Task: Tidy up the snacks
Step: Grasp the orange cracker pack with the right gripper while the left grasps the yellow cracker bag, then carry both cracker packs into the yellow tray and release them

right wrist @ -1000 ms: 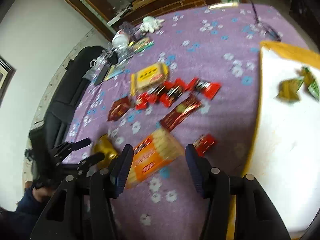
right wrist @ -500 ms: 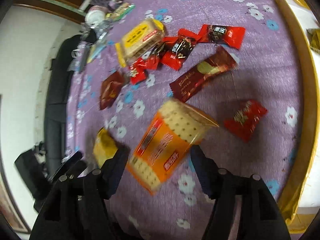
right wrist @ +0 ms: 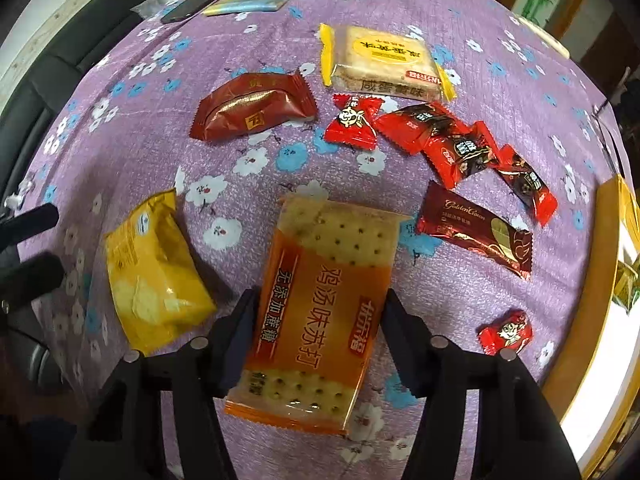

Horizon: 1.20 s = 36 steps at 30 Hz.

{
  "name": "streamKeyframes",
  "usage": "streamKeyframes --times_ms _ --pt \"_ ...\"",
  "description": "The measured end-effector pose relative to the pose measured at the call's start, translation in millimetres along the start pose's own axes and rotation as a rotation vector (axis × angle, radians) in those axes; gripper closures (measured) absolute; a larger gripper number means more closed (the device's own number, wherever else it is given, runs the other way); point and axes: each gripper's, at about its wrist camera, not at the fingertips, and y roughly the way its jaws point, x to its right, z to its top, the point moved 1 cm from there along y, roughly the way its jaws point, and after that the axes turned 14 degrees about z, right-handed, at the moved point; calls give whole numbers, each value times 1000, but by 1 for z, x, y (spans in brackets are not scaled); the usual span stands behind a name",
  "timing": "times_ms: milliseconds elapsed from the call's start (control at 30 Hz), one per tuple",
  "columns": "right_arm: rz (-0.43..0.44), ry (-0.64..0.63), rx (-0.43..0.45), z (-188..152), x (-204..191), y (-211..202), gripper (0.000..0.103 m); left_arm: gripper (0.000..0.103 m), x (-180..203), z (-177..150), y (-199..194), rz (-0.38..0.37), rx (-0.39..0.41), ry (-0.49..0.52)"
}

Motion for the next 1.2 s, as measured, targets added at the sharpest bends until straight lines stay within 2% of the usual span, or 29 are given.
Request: streamKeyframes --times_ms 167,233,333,600,667,700,800,933,1000,1100,1200 --pt "95 -99 -10 -9 -28 2 44 20 1 -9 -3 11 -10 -22" --pt "195 -170 -18 -20 -50 0 44 20 3 -13 -5 15 -14 -27" --pt "220 -204 -15 -30 -60 -4 44 20 4 -18 -3 25 -30 -46" --pt "221 -28 62 -34 -6 -27 44 20 21 -22 21 41 -59 -40" --pt "220 -16 83 -35 3 -30 44 30 27 -22 29 64 -63 -26" --pt "218 -11 91 -37 6 -33 44 41 31 -21 35 92 -66 -7" --pt "216 17 120 -42 19 -42 44 45 41 -22 39 178 -5 55" --pt "224 58 159 -49 31 -51 44 53 46 -28 40 229 70 107" --pt "231 83 181 -54 37 -56 44 56 44 -28 38 212 77 108" --pt "240 128 206 -59 46 -61 44 56 37 -24 31 152 83 80" --pt "246 169 232 -64 53 -66 44 56 38 -16 22 132 111 88"
